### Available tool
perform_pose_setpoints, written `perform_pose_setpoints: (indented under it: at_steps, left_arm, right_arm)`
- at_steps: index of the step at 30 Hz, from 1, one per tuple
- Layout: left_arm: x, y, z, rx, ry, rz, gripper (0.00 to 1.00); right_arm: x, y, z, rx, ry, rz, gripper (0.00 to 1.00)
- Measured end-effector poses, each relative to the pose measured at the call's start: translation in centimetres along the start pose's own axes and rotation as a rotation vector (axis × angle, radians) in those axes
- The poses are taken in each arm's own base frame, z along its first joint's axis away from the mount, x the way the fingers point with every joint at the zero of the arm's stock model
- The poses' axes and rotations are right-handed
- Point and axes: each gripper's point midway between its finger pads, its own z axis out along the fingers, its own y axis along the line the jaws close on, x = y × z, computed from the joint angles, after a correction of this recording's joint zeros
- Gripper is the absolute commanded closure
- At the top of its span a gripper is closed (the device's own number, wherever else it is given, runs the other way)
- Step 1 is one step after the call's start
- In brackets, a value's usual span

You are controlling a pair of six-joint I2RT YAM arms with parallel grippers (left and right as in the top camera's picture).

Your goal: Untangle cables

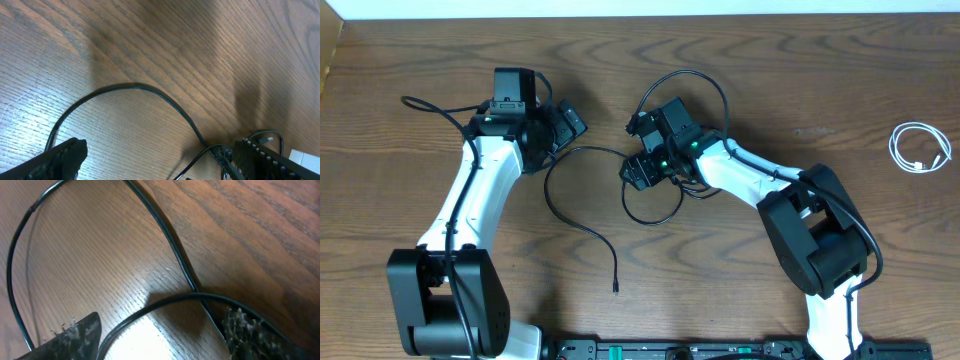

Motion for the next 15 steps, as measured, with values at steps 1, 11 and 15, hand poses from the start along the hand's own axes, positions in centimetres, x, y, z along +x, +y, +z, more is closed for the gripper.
perform_pose_setpoints:
  at_steps: [1, 11, 15]
  left_arm:
    - [0.0, 0.0, 0.0, 0.0, 0.0, 0.0, 0.02]
    - [0.0, 0.0, 0.0, 0.0, 0.0, 0.0, 0.02]
    - [0.0, 0.0, 0.0, 0.0, 0.0, 0.0, 0.02]
  right_arm:
    - [0.1, -0.1, 0.0, 0.002, 0.005, 0.004, 0.28]
    - [-1.4, -0.3, -4.3, 0.014, -0.028, 0.031, 0.27]
    - [-1.8, -0.9, -5.3, 0.027, -0.039, 0.043, 0.36]
